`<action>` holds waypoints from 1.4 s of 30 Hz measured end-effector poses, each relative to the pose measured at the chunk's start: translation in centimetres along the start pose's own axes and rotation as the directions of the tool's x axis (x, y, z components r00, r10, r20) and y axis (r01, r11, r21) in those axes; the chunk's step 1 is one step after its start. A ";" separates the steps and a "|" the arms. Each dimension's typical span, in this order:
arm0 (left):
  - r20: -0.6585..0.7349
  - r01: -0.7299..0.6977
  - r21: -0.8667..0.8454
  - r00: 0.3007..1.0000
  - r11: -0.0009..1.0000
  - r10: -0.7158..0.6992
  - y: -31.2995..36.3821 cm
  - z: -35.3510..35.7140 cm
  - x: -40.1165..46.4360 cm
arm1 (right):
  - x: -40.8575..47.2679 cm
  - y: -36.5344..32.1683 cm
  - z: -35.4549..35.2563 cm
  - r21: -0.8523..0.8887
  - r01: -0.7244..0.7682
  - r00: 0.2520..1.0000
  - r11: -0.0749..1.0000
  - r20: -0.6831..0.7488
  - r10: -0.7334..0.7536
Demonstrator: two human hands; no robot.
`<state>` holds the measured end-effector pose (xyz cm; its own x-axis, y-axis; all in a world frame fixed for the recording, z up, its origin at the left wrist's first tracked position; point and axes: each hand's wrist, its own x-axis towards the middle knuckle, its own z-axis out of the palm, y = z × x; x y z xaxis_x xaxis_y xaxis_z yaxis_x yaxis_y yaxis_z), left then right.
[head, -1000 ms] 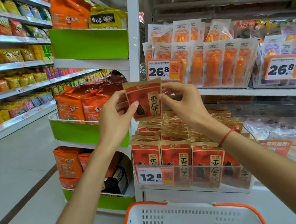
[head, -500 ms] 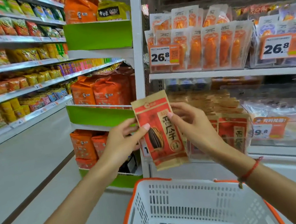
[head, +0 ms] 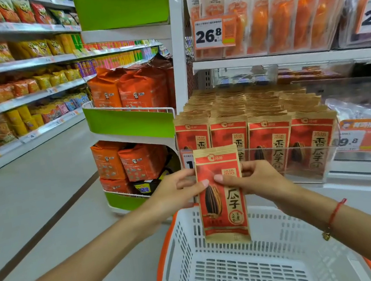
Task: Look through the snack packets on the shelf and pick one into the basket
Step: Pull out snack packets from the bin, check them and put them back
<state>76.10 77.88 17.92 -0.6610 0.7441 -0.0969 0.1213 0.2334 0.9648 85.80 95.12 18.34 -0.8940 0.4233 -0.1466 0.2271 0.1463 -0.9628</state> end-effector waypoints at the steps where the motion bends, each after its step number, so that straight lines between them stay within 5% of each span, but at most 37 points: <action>1: 0.034 0.022 -0.002 0.999 1.000 -0.022 0.0 0.0 0.2 | 0.1 0.0 -0.1 0.027 -0.020 1.000 0.999 0.005 0.019; 9: 0.130 0.170 0.042 0.976 0.985 -0.174 -0.1 0.3 0.7 | 0.2 -0.3 -0.5 0.011 -0.083 0.997 0.997 0.014 0.082; 18: 0.106 0.138 0.070 0.984 0.988 -0.145 0.1 0.5 0.5 | 0.2 0.2 -2.0 -0.119 -0.013 0.989 0.993 -0.145 -0.005; 24: 0.063 0.096 0.071 0.993 0.993 -0.101 0.0 0.6 0.8 | -0.4 0.9 -1.7 -0.198 0.028 0.999 0.980 -0.037 -0.036; 33: -0.072 0.068 -0.188 0.994 0.980 -0.083 0.5 -0.7 1.3 | -0.3 1.4 -1.9 -0.126 0.090 0.983 0.988 0.168 -0.068; 42: -0.042 0.076 -0.176 0.996 0.981 -0.084 0.2 -1.6 1.1 | -0.3 1.5 -2.3 -0.137 0.173 0.960 0.975 0.244 -0.136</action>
<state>74.21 77.75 18.41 -0.6994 0.6948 -0.1677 -0.0617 0.1750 0.9826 87.33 97.31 17.45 -0.9837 0.1678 -0.0649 0.1193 0.3381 -0.9335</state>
